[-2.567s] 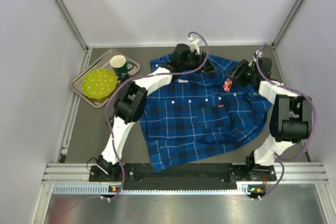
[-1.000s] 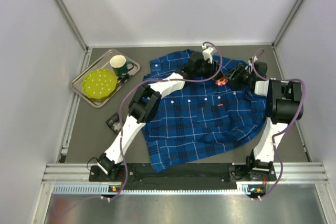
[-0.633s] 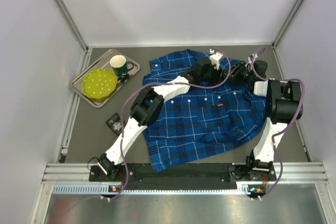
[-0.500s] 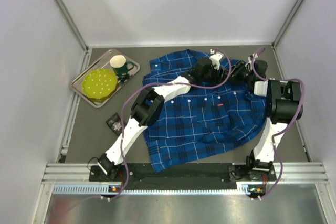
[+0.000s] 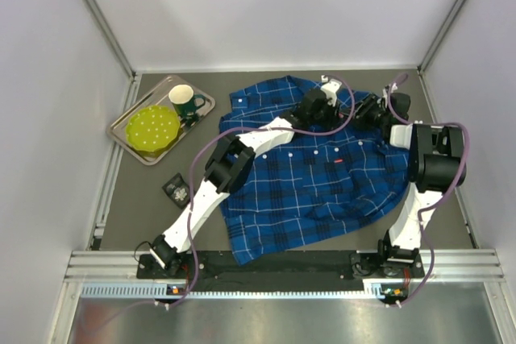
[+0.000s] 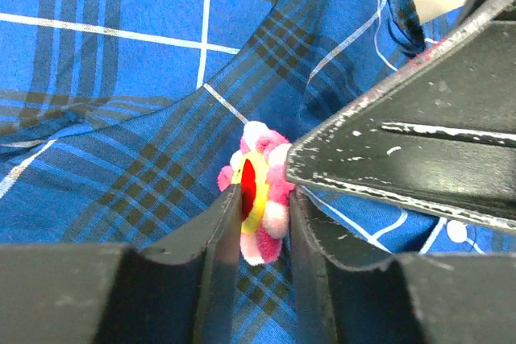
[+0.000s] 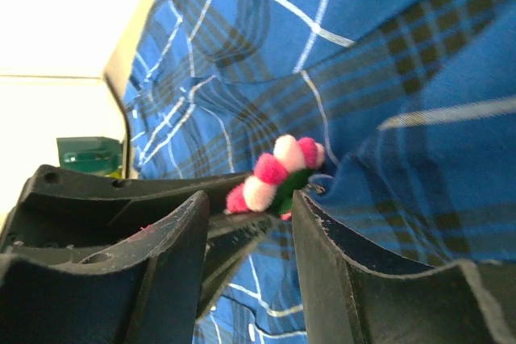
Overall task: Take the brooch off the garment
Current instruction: Pick up the brooch from the flattened clothing.
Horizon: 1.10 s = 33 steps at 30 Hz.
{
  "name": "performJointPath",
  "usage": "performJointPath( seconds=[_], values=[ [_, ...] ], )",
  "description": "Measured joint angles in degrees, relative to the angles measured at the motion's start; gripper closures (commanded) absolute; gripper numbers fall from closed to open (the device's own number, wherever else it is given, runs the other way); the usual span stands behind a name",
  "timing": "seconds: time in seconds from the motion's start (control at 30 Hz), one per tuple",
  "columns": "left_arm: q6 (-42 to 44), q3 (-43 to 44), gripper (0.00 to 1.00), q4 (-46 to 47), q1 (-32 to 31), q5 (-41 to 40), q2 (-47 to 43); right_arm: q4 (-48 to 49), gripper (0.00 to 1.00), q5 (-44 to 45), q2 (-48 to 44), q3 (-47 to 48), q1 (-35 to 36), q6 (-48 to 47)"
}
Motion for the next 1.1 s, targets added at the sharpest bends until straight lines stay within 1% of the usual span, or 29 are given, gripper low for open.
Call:
performJointPath(
  seconds=[0.07,0.1,0.13,0.2,0.23,0.27,0.4,0.57,0.8,1.0,1.1],
  values=[
    [0.0,0.0,0.75,0.2,0.0,-0.3,0.0,-2.3,0.55,2.5,-1.4,-0.5,-0.3,-0.8],
    [-0.1,0.0,0.84,0.5,0.0,-0.4,0.0,-3.3,0.57,3.6,-2.0,-0.7,-0.3,-1.2],
    [-0.2,-0.1,0.88,0.8,0.0,-0.5,0.0,-4.0,0.59,4.4,-2.4,-0.8,-0.3,-1.5],
    [-0.7,-0.6,0.92,1.9,0.0,-0.6,0.0,-4.7,0.63,5.8,-2.9,-0.7,-0.4,-1.9],
    [-0.8,-1.0,0.98,2.4,0.0,-0.6,0.0,-5.0,0.63,6.5,-3.0,-0.7,-0.4,-2.0],
    [-1.0,-1.2,1.00,2.8,0.0,-0.6,0.0,-5.6,0.63,7.1,-3.0,-0.7,-0.4,-2.2],
    [-1.3,-2.3,1.00,4.7,0.0,-0.7,0.0,-8.0,0.62,9.3,-3.0,-0.7,-0.4,-3.1],
    [-0.7,-6.0,1.00,10.2,-0.8,-2.8,-0.7,-12.1,0.60,13.6,-3.0,-0.5,-0.4,-5.9],
    [4.9,-7.1,1.00,12.8,-3.5,-9.3,-0.8,-14.8,0.59,16.2,-3.0,1.7,-0.4,-7.4],
    [9.9,-10.0,1.00,16.6,-5.7,-14.7,-1.4,-15.3,0.55,17.1,-2.9,2.3,-0.4,-7.4],
    [11.4,-12.1,1.00,19.1,-6.4,-16.3,-2.0,-15.6,0.58,17.9,-2.8,2.5,-0.4,-7.4]
  ],
)
